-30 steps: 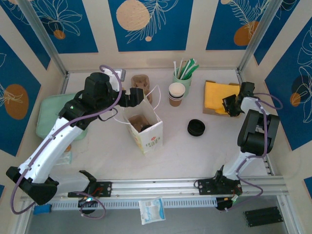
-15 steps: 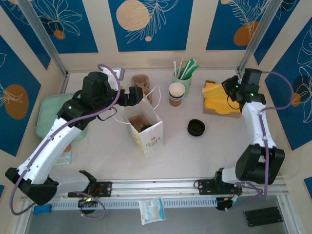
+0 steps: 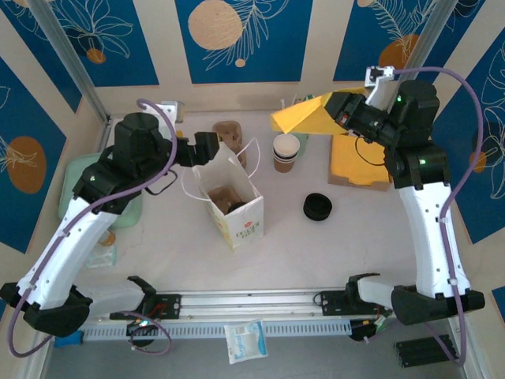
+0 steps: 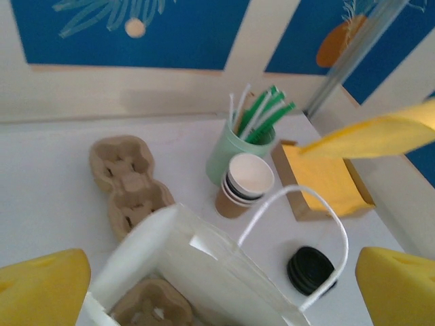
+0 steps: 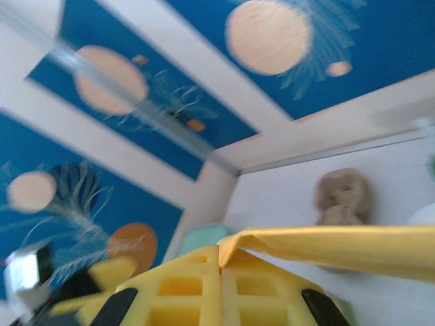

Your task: Pack the takeout coffee

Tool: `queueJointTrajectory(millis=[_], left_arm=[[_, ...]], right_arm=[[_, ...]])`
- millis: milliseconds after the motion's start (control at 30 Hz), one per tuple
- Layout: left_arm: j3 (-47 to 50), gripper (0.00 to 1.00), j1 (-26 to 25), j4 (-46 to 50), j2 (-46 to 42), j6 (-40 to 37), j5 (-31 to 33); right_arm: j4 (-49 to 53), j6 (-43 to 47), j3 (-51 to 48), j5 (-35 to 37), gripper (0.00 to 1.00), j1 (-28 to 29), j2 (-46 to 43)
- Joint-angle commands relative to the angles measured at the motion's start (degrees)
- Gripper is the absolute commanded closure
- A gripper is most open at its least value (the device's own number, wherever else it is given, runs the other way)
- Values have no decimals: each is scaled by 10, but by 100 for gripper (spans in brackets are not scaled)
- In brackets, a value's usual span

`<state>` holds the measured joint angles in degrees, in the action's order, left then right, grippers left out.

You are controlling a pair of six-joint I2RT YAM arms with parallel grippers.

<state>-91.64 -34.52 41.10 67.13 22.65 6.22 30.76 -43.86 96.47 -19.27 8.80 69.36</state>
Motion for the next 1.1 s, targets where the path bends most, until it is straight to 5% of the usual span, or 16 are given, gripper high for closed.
queueJointTrajectory(millis=[0,367,633,1067], left_arm=[[-53,0,1,31,7,-25,93],[-96,1,13,58,20,-32,99],[-4,1,13,56,-53,-1,25],[79,1,13,52,-111,12,-64]], right_arm=[[28,17,53,-65,100,46,15],[112,60,285,-108,100,202,151],[160,67,425,-143,100,254,277],[201,85,453,-164,100,305,370]])
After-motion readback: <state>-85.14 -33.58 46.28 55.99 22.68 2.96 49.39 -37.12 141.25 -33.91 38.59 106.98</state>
